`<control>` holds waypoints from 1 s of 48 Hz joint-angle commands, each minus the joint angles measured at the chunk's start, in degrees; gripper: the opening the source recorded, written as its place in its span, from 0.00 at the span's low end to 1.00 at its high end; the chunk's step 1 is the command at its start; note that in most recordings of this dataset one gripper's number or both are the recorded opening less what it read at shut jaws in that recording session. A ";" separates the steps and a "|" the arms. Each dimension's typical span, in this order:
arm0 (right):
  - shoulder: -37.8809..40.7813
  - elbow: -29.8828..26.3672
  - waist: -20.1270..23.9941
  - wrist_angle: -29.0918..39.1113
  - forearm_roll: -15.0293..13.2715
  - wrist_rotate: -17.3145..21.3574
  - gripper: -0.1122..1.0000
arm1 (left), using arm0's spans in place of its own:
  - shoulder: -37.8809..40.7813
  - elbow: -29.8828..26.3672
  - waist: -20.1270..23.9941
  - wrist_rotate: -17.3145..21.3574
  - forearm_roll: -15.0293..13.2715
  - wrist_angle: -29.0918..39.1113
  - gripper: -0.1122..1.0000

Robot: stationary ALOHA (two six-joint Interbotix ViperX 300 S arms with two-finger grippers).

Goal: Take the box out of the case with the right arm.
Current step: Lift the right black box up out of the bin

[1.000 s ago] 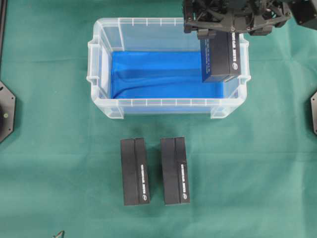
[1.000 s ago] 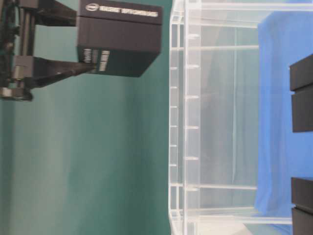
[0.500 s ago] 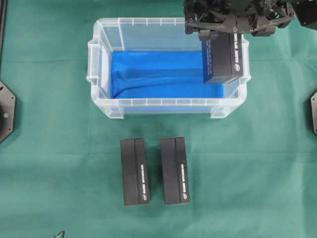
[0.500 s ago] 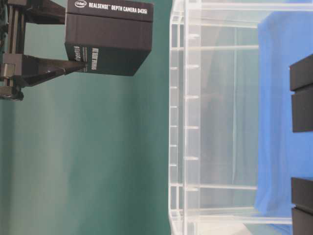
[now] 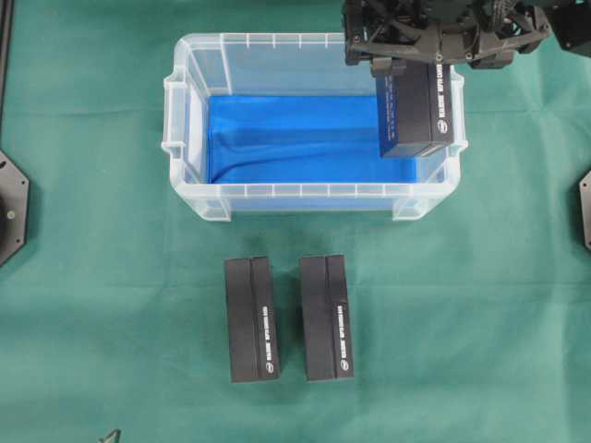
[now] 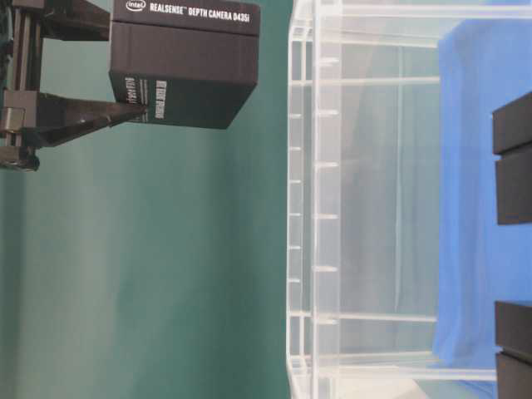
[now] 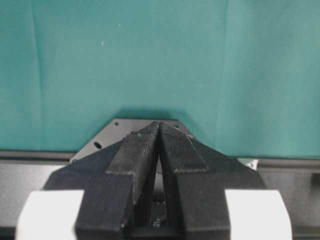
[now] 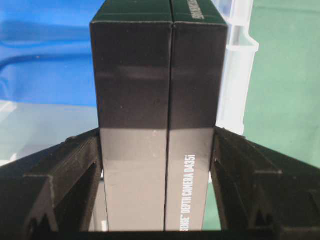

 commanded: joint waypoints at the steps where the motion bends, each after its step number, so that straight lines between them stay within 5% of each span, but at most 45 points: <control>1: -1.41 -1.58 0.18 0.18 -0.26 0.09 0.68 | 0.18 -0.53 0.00 0.00 0.18 -0.18 0.10; 48: -1.41 -1.58 0.18 0.88 -0.26 0.09 0.68 | 0.18 -0.53 0.00 0.00 0.18 -0.18 0.10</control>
